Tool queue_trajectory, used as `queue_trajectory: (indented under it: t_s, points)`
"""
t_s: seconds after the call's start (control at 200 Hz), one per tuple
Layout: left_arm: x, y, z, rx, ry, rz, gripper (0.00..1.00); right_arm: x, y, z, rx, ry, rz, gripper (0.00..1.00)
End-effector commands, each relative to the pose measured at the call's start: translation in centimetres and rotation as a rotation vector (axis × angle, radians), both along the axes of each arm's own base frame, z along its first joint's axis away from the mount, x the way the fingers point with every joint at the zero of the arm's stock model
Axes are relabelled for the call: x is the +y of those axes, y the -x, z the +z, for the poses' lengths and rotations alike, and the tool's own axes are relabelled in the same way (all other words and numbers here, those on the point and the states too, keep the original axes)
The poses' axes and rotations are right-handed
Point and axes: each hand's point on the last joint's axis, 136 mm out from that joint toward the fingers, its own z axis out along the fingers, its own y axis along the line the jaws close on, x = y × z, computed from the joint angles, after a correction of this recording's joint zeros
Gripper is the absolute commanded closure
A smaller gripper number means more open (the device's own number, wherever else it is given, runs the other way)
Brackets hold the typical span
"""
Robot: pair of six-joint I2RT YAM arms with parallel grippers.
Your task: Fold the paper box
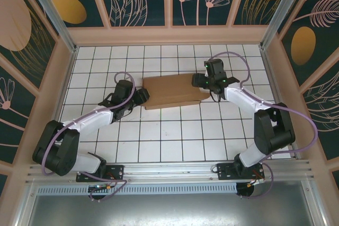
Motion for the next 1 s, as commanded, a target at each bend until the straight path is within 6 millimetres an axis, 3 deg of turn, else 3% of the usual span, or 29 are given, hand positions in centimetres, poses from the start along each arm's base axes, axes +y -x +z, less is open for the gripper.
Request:
queue_trajectory:
  t_s: [0.0,0.195,0.49,0.791,0.996]
  points:
    - [-1.4,0.2,0.9,0.042,0.121,-0.019,0.41,-0.1,1.4,-1.4,0.099,-0.11,-0.019,0.29]
    - [-3.1,0.3,0.9,0.09,0.247,-0.059,0.4,0.6,2.1,-2.2,0.141,-0.167,0.013,0.28]
    - [-4.1,0.8,0.6,0.138,0.333,-0.083,0.38,1.4,2.5,-2.6,0.163,-0.219,0.042,0.28]
    - [-4.4,-0.2,1.3,0.091,0.342,-0.089,0.42,1.8,3.0,-2.8,0.18,-0.229,0.07,0.3]
    - [-5.6,0.5,1.6,0.106,0.432,-0.134,0.45,2.1,3.1,-3.1,0.194,-0.239,0.076,0.32]
